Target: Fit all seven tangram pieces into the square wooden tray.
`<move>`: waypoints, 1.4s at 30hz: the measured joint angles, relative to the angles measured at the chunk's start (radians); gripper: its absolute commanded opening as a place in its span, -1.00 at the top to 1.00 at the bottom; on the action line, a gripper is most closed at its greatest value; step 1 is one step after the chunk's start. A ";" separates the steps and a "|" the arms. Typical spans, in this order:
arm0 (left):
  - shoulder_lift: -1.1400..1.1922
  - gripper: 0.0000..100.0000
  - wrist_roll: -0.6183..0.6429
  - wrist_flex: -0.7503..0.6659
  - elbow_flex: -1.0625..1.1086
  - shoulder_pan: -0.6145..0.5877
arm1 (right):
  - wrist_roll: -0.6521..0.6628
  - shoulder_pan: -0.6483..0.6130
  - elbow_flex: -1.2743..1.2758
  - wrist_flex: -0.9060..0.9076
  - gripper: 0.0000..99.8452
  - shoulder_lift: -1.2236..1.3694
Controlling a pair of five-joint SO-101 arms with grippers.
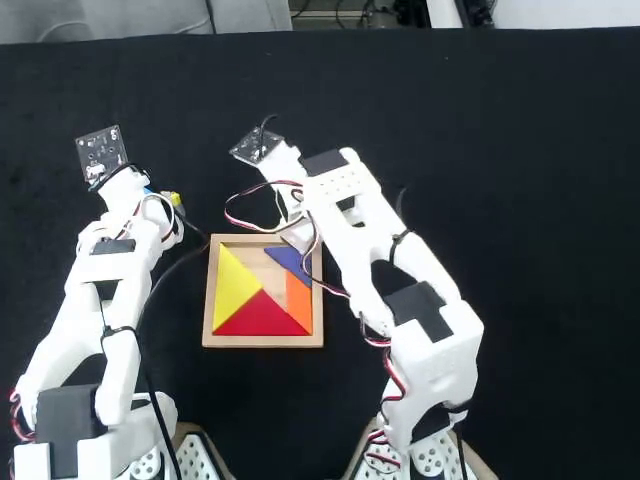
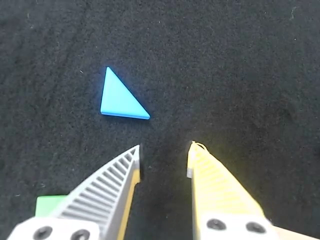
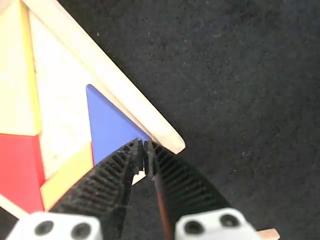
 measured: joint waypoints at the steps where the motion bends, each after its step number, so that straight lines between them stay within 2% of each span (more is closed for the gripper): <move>1: 0.000 0.68 0.000 0.000 0.000 0.000 | 0.000 0.000 0.000 0.000 0.98 0.000; 9: 0.000 0.68 0.000 0.000 0.000 0.000 | 0.000 -0.003 0.025 0.023 0.98 -0.141; 12: 0.000 0.68 0.000 0.000 0.000 0.000 | 0.000 -0.055 0.106 -0.009 0.98 -0.173; 17: 0.000 0.68 0.000 0.000 0.000 0.000 | 0.000 -0.137 0.178 -0.083 0.98 -0.173; 36: 0.000 0.68 0.000 0.000 0.000 0.000 | 0.000 -0.138 0.150 -0.092 0.98 -0.104; 42: 0.000 0.68 0.000 0.000 0.000 0.000 | 0.000 -0.138 0.074 -0.092 0.98 -0.002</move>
